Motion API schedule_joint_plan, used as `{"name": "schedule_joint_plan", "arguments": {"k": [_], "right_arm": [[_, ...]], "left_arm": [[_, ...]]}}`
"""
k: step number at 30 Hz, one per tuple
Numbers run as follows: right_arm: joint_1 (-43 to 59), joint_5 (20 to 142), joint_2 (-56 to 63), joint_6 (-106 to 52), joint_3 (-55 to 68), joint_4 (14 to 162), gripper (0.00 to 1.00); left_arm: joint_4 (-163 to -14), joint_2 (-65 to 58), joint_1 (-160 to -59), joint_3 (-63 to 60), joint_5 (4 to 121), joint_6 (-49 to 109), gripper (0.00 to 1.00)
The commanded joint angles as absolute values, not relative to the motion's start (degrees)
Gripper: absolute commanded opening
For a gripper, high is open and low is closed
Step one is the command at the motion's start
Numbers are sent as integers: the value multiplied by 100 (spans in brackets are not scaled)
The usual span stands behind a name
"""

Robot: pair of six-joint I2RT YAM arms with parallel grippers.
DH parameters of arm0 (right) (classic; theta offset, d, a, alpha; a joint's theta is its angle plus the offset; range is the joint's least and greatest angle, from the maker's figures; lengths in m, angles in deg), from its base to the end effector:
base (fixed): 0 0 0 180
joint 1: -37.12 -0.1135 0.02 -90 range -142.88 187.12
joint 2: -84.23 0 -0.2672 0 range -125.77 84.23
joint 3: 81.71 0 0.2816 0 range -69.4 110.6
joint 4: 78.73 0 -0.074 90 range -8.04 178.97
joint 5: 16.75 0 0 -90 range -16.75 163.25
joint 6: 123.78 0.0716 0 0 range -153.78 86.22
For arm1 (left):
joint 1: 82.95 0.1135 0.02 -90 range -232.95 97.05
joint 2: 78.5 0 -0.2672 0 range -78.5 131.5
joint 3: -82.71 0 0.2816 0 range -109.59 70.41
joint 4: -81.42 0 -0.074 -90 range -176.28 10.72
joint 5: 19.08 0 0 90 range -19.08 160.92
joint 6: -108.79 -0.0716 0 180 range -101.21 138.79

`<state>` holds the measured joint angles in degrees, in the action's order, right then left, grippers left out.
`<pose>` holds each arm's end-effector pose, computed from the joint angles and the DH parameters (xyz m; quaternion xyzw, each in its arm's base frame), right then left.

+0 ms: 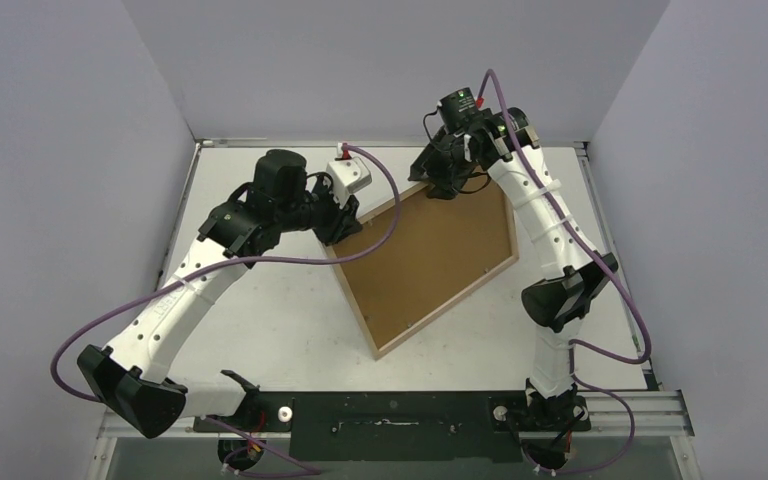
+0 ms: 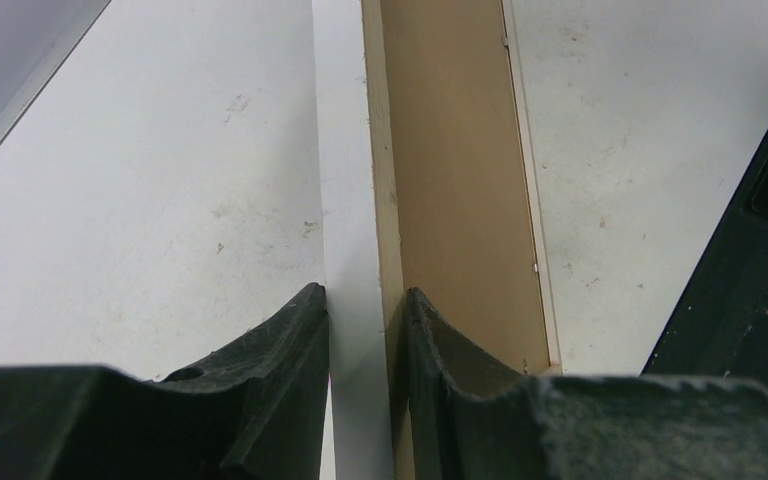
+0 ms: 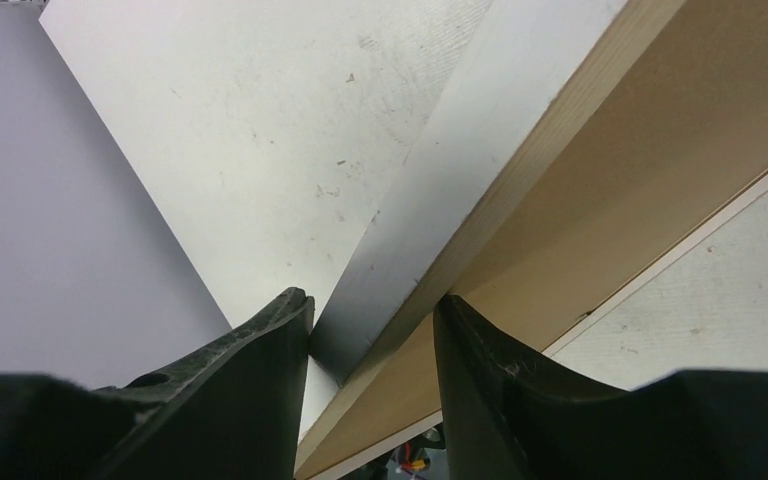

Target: Put the photo into the frame

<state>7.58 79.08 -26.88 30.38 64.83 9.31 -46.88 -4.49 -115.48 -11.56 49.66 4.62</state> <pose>0.3669 0.2163 0.4049 0.2706 0.9174 0.2431 0.1611 0.2648 -0.1997 0.3945 0.4226 0.7513 -0.2355 0.4489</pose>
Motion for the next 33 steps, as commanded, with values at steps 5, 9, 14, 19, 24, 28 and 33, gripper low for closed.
{"name": "schedule_joint_plan", "arguments": {"k": [5,9,14,19,24,28,33], "right_arm": [[868,8064,-2606,2912,6582,678,23],[869,8073,-2529,2924,6576,795,21],[873,8089,-2343,2910,6359,1050,21],[887,8112,-2163,2854,6110,1299,20],[885,8143,-2011,2820,5938,1554,20],[869,8182,-1917,2873,5681,1794,20],[847,8187,-1871,2884,5593,1933,20]], "left_arm": [[-5233,-745,-11573,-1286,4880,513,0],[-4791,-603,-11564,-1522,4947,827,30],[-4314,-430,-11530,-1710,4662,1213,55],[-3960,-275,-11237,-1777,4042,1537,60],[-3508,-3,-10759,-1865,2831,1714,60],[-3589,33,-10757,-1800,2127,1945,60],[-3624,61,-10748,-1771,1907,2234,42]]}}
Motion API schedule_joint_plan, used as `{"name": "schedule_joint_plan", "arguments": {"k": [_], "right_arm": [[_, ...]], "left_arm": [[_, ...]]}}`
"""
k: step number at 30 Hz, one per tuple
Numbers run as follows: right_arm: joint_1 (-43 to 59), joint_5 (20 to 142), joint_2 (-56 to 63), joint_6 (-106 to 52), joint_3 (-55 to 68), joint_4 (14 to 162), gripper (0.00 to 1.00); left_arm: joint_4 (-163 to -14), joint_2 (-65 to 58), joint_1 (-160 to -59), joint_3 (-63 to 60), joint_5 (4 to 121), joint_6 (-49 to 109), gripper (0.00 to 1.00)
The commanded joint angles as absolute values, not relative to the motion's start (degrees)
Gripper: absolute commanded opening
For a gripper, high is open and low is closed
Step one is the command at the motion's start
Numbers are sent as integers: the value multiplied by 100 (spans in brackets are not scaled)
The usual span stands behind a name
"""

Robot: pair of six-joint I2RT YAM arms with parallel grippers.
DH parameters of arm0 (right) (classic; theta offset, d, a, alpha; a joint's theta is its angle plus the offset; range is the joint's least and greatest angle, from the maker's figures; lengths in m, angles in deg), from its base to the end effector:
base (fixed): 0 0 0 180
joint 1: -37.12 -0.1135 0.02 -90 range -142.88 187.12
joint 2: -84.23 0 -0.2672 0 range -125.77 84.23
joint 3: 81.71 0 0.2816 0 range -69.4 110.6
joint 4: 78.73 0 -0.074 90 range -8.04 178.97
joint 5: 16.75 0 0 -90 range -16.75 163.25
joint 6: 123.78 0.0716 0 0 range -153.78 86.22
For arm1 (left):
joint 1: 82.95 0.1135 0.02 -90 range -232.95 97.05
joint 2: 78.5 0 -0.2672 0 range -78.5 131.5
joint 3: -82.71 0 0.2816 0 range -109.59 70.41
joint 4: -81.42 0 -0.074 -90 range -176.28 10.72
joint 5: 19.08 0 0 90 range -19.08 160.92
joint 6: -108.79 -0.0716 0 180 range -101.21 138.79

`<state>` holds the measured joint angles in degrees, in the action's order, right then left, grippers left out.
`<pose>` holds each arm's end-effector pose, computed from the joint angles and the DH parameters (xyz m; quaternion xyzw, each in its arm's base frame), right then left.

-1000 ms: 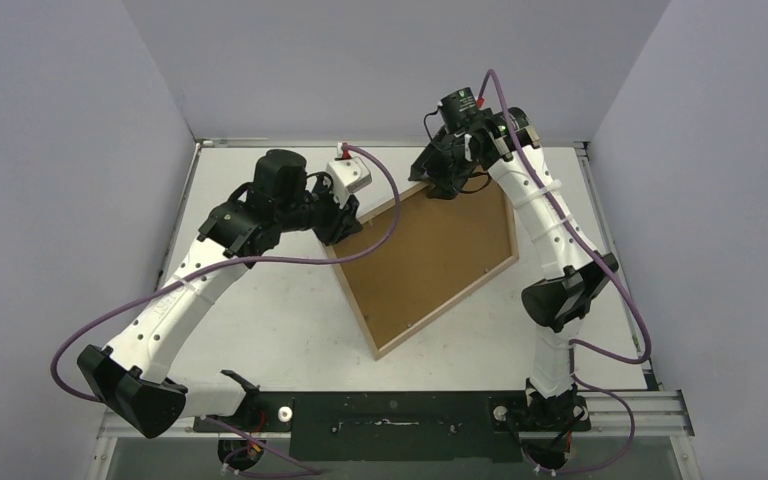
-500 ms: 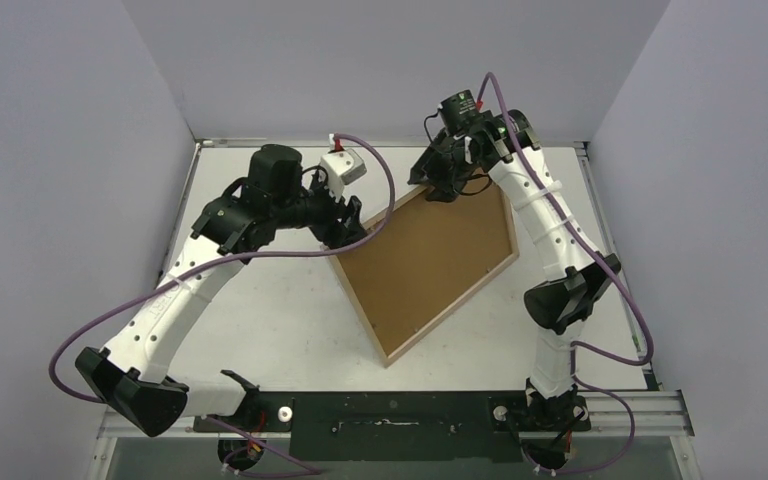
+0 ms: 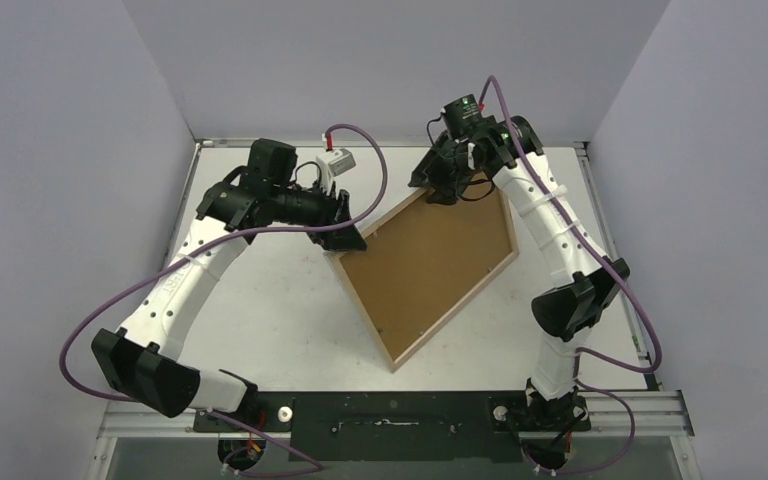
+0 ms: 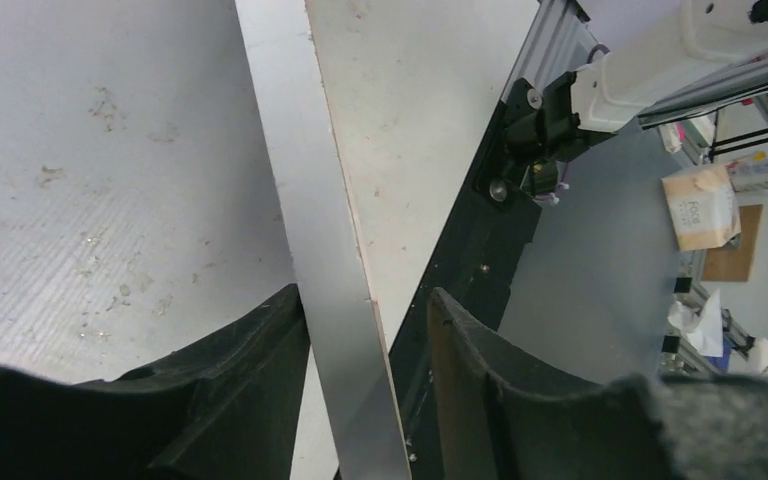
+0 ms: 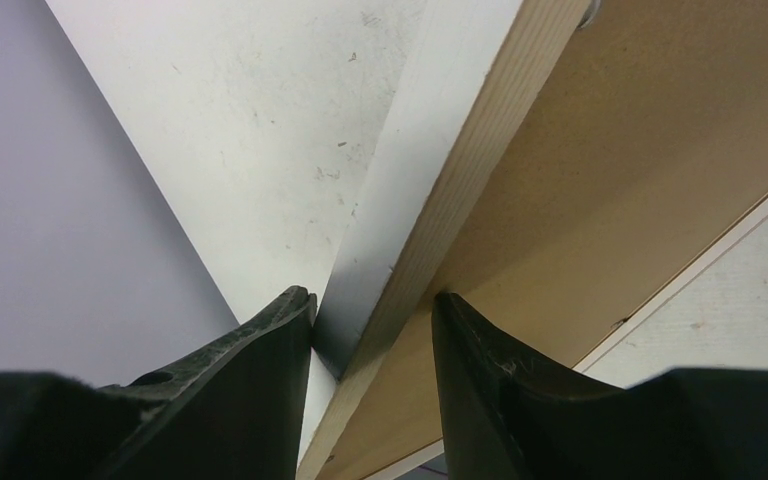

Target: Put the photo into the frame

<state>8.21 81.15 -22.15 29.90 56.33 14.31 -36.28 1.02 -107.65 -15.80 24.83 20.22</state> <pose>0.3608 0.2105 0.3985 0.2649 0.9149 0.2605 0.1580 0.2761 -0.1838 0.3831 0.3223 0.7962 -0.4325 0.2740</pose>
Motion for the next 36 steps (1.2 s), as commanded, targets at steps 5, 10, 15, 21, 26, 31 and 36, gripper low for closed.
{"name": "schedule_joint_plan", "arguments": {"k": [5,10,15,21,26,31,36], "right_arm": [[848,8205,-1867,2888,5584,1979,20],[856,8200,-1814,2942,5493,2023,20],[855,8270,-1781,3020,5404,2187,19],[847,8349,-1818,2990,5493,2156,21],[872,8173,-1957,2856,5946,1615,51],[946,8406,-1840,2940,6010,2011,69],[1072,8835,-1698,2931,5872,2568,77]], "left_arm": [[-3365,177,-10773,-1900,1985,2083,25],[-3345,325,-10908,-1949,2152,2078,36],[-3228,482,-11049,-2005,2455,2004,38],[-3280,387,-11063,-2062,2726,1919,0],[-3578,48,-11063,-2314,3499,1471,0],[-4345,-240,-11070,-2539,4756,870,0],[-4803,-372,-11072,-2579,5111,234,0]]}}
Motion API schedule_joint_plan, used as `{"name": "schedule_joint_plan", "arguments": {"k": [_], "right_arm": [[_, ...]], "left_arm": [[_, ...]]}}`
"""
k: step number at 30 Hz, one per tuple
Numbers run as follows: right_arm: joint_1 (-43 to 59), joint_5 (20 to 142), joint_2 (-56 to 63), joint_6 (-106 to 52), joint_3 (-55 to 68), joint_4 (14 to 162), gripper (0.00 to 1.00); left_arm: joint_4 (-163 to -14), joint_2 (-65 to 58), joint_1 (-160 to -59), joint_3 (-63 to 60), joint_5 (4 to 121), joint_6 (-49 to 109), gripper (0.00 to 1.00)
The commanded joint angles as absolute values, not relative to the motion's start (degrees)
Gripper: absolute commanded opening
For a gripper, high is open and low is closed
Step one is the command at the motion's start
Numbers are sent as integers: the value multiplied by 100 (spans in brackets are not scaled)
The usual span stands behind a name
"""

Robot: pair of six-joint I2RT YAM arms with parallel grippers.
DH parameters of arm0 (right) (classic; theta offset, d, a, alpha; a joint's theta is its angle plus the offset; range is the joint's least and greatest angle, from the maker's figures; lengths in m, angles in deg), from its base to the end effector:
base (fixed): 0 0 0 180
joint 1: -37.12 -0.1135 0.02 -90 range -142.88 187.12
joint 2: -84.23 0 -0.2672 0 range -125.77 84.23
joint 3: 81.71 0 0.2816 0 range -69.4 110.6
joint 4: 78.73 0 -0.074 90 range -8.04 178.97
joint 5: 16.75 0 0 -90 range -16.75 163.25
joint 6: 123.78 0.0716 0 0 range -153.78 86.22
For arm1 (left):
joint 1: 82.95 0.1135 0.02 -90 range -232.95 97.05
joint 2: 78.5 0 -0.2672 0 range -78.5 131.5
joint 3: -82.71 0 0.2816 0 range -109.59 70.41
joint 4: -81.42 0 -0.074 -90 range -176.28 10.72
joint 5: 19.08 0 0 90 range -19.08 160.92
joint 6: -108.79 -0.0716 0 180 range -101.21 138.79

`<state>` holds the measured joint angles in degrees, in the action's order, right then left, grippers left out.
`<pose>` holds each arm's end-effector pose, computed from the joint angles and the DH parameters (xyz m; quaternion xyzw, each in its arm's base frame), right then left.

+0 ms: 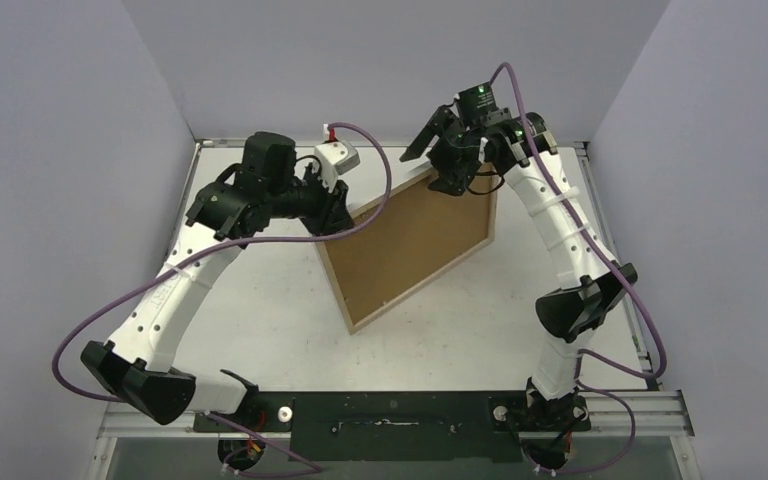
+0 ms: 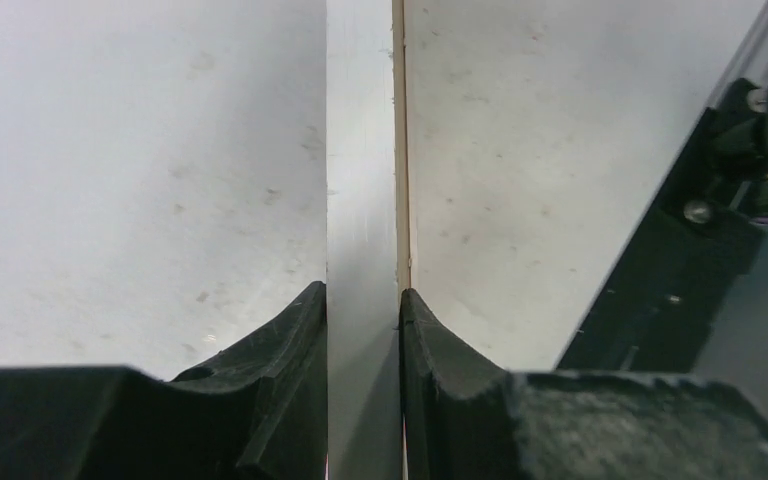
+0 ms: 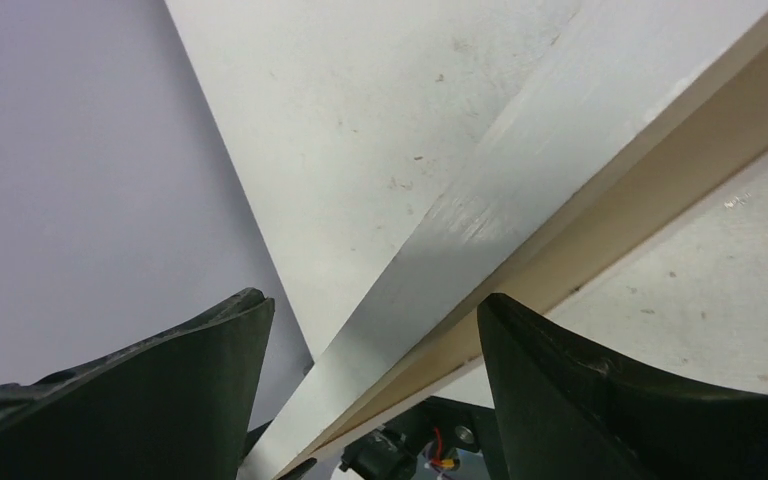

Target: Put the photo into the frame

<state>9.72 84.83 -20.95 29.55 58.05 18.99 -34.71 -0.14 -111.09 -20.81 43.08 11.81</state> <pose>0.3652 0.2055 0.4246 0.2516 0.8939 0.3215 0.1853 0.2736 -0.1842 0.4091 0.3633 0.8028 -0.2903 0.3731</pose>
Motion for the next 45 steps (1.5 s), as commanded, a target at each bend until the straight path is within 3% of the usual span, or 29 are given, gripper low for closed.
{"name": "schedule_joint_plan", "arguments": {"k": [1,17,37,40,45], "right_arm": [[1089,8889,-1654,2947,5833,2706,78],[1288,8962,-1229,2975,4921,3180,80],[1372,8227,-494,2817,3816,2549,83],[1376,8067,-449,2878,3787,2377,81],[1368,7849,-254,3109,3626,2087,68]], "left_arm": [[-4837,-369,-11078,-2601,5183,133,0],[-7170,-1367,-11463,-569,5109,99,0],[-7329,-1182,-13309,256,7043,-295,0],[-7257,-1173,-13339,252,7195,-284,0],[-7252,-1162,-13379,273,7265,-281,0]]}}
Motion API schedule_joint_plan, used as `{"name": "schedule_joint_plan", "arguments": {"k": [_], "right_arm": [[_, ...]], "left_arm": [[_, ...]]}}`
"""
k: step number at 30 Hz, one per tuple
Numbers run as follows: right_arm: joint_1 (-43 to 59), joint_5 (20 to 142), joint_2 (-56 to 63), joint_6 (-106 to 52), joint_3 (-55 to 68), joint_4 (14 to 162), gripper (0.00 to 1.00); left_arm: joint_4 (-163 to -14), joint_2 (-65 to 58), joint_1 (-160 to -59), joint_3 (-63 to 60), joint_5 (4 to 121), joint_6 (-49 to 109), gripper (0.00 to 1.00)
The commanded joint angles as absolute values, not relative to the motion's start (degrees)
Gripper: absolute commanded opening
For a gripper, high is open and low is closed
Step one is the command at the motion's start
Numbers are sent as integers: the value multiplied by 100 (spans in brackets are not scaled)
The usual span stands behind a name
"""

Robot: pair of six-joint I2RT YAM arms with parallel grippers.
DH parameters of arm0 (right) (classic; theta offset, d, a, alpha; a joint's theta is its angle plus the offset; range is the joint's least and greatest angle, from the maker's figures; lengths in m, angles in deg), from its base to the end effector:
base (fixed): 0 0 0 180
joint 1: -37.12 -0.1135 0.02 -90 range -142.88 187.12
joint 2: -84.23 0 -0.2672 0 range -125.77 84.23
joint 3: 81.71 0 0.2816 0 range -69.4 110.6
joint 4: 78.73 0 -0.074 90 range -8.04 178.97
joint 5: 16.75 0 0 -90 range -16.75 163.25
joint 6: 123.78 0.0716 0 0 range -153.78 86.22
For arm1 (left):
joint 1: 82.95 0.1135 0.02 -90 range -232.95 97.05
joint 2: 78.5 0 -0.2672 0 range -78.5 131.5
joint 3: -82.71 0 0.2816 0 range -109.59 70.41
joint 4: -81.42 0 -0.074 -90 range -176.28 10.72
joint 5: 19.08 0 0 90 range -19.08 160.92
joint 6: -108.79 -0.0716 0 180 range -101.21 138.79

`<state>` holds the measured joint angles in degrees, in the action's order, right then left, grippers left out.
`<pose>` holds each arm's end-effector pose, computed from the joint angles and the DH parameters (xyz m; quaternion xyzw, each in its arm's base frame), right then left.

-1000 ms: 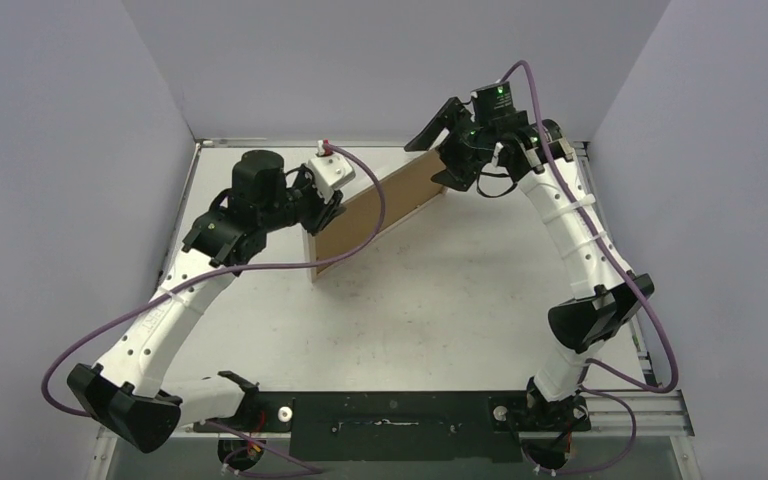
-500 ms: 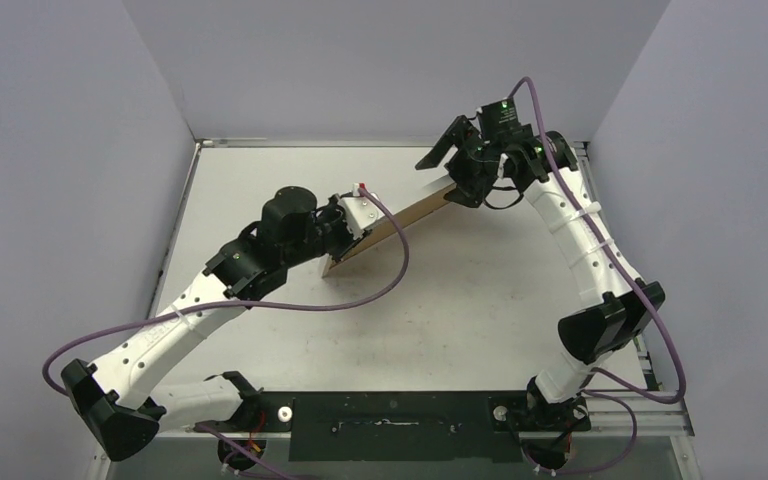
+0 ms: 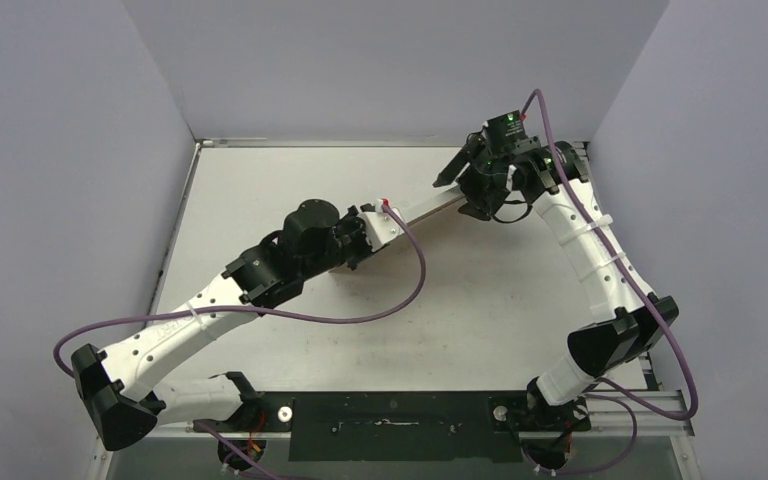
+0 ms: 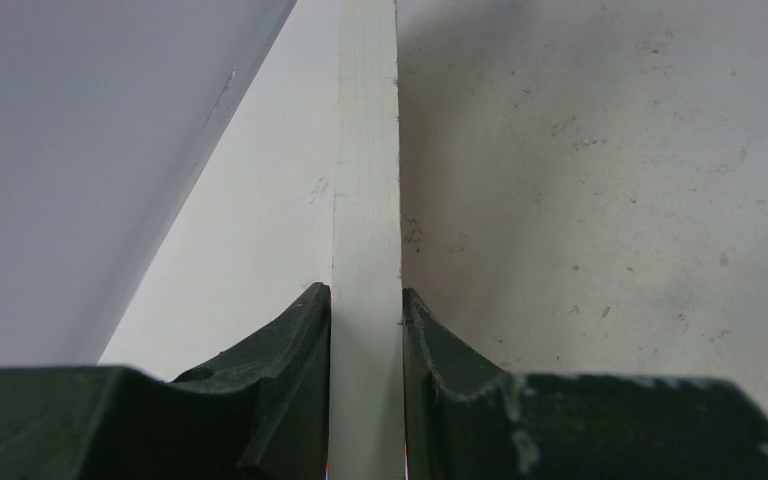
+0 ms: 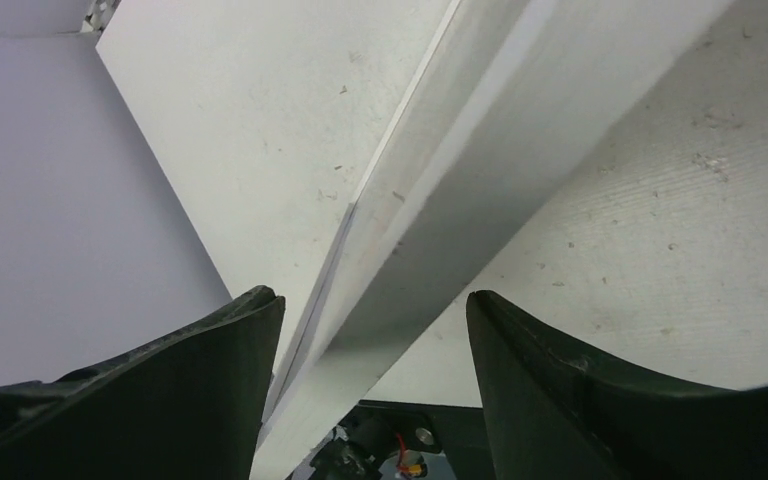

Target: Put the photo into the frame

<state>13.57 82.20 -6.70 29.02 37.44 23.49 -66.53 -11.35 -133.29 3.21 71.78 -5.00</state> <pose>0.3314 0.1566 0.4037 0.2888 0.8902 0.2892 0.2012 0.2104 -0.2521 0.3709 0.4894 0.6550 -0.1262 0.5617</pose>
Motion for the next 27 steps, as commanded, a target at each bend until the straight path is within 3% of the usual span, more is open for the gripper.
{"name": "schedule_joint_plan", "arguments": {"k": [1,6,13,15,17,18,21,27], "right_arm": [[1368,7805,-185,3169,3533,2136,64],[1353,7707,-75,3400,3174,2425,52],[1333,7582,145,3770,2497,3288,28],[1341,7572,122,3726,2501,3296,23],[1362,7567,109,3641,2538,3282,19],[1379,7577,116,3598,2530,3309,19],[1525,7814,125,3424,2356,3632,19],[2028,8608,-275,2483,2510,4241,16]], "left_arm": [[-7264,-1154,-13392,290,7265,-277,0],[-7286,-1174,-13444,313,7248,-214,0],[-7236,-1282,-13445,408,7131,-113,0],[-7182,-1293,-13441,391,7171,17,18],[-7074,-1262,-13438,274,7365,328,58],[-6977,-1214,-13436,167,7465,487,67],[-6617,-986,-13430,-200,7557,689,76],[-6897,-875,-13385,-393,7101,1303,85]]}}
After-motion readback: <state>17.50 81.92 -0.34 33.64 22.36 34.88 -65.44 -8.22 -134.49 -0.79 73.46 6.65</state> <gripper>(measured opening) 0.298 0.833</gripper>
